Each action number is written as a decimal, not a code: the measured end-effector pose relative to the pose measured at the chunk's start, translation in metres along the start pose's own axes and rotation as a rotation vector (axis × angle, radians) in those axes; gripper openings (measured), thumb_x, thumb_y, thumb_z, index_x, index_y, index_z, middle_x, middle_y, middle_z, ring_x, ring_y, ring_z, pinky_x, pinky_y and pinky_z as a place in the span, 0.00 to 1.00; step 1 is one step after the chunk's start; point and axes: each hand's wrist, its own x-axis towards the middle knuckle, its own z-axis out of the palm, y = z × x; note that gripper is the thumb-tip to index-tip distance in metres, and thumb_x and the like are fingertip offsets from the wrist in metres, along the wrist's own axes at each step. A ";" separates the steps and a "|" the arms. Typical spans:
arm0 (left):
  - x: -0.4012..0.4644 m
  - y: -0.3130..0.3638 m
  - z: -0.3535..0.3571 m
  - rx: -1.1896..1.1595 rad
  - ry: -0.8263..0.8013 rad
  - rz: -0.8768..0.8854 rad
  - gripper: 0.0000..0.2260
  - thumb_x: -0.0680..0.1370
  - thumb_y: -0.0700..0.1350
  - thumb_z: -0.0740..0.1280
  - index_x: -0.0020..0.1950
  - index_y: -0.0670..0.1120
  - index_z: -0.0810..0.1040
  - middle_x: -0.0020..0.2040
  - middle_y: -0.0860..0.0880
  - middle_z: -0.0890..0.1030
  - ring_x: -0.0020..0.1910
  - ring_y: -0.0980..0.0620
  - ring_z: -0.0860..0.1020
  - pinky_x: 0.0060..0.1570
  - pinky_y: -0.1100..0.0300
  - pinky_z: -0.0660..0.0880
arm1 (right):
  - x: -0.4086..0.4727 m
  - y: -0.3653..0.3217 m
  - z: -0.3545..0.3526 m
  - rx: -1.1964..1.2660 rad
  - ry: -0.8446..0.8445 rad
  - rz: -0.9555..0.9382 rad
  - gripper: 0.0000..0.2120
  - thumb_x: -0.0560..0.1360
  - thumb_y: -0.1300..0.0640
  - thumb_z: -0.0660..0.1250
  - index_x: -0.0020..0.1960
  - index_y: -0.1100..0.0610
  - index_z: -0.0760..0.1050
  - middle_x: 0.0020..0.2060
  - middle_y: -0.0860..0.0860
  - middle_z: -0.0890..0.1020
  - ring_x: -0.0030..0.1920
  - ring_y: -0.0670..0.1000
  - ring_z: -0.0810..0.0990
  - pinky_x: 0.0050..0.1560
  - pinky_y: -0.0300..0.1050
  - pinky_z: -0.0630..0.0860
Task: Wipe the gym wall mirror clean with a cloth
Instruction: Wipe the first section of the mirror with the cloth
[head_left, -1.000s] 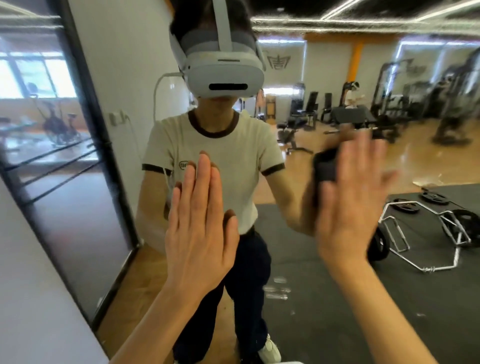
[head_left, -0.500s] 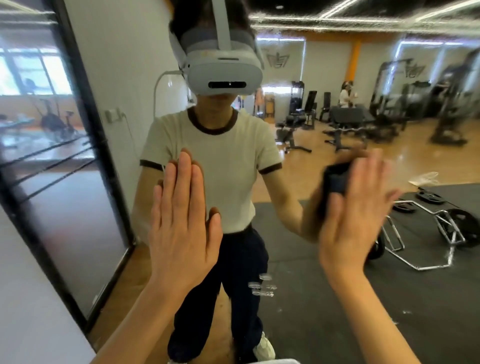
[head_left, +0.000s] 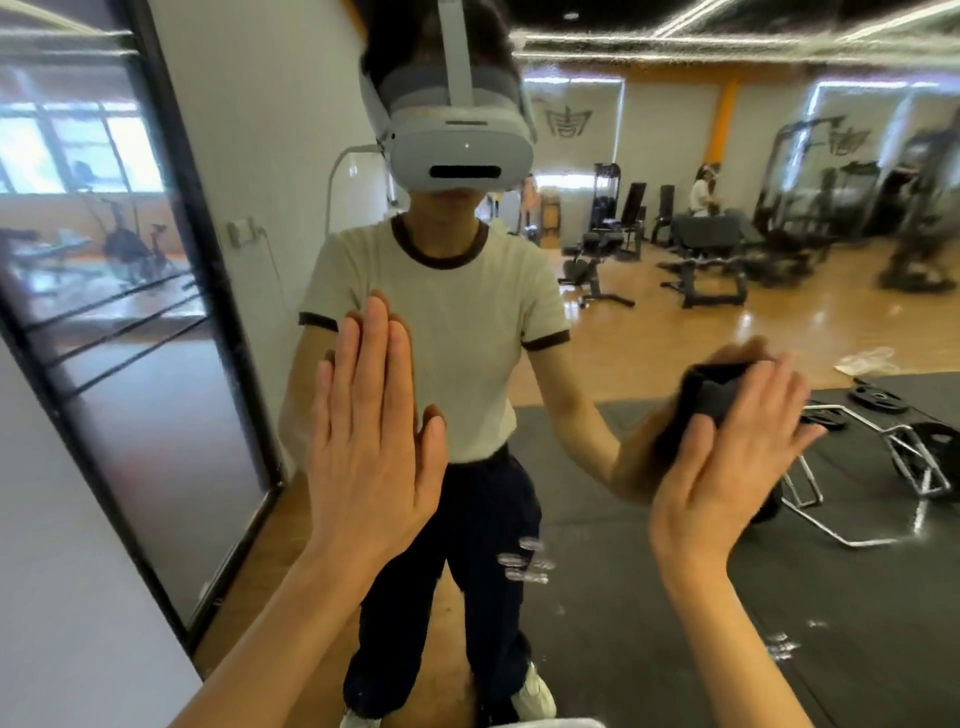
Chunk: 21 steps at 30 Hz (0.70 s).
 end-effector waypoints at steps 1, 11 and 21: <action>0.000 0.000 0.000 -0.001 0.000 -0.004 0.35 0.82 0.47 0.57 0.82 0.43 0.39 0.82 0.52 0.36 0.82 0.51 0.39 0.80 0.52 0.41 | 0.004 -0.005 0.001 0.015 0.022 0.145 0.31 0.82 0.52 0.47 0.75 0.74 0.58 0.74 0.74 0.60 0.75 0.75 0.56 0.70 0.80 0.46; 0.001 0.007 -0.007 -0.121 -0.009 -0.064 0.32 0.81 0.47 0.58 0.81 0.40 0.47 0.82 0.50 0.44 0.82 0.52 0.41 0.80 0.52 0.42 | -0.032 -0.013 0.017 -0.137 -0.140 -0.666 0.33 0.82 0.55 0.57 0.82 0.56 0.46 0.82 0.50 0.42 0.81 0.51 0.42 0.79 0.50 0.41; 0.029 0.085 0.021 -0.206 -0.044 0.054 0.27 0.84 0.42 0.52 0.82 0.43 0.46 0.82 0.47 0.47 0.82 0.51 0.44 0.80 0.55 0.40 | -0.024 -0.024 0.013 -0.047 -0.120 -0.456 0.29 0.84 0.57 0.54 0.81 0.61 0.48 0.81 0.55 0.47 0.81 0.54 0.45 0.80 0.52 0.41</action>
